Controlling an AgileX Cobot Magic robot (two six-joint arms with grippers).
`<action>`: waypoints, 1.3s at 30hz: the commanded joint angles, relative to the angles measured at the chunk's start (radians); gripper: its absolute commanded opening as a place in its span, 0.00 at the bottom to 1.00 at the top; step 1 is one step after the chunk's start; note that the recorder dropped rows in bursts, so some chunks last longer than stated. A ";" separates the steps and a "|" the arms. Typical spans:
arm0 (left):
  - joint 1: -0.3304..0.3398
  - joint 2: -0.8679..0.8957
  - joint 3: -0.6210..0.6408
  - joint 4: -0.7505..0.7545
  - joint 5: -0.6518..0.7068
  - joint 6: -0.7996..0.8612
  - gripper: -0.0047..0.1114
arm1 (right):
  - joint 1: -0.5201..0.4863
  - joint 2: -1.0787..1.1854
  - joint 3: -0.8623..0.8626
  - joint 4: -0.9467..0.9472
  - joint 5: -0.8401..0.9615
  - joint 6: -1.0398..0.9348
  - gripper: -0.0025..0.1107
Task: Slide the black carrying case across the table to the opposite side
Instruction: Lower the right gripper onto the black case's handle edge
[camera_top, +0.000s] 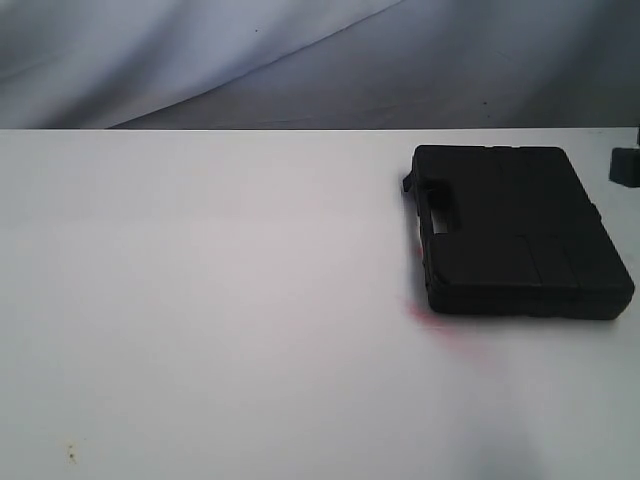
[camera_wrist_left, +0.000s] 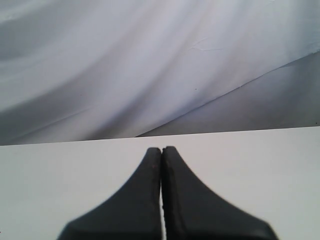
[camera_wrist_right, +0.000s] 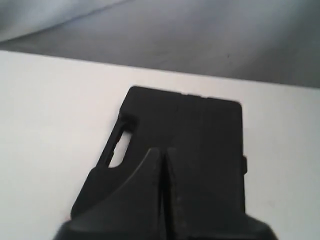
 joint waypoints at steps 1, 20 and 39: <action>0.002 -0.004 0.003 -0.001 -0.008 -0.001 0.04 | 0.004 0.125 -0.147 0.083 0.206 -0.002 0.02; 0.002 -0.004 0.003 -0.001 -0.008 -0.001 0.04 | 0.194 0.733 -0.722 0.018 0.726 0.183 0.02; 0.002 -0.004 0.003 -0.001 -0.008 -0.001 0.04 | 0.224 1.040 -1.085 -0.056 0.881 0.340 0.02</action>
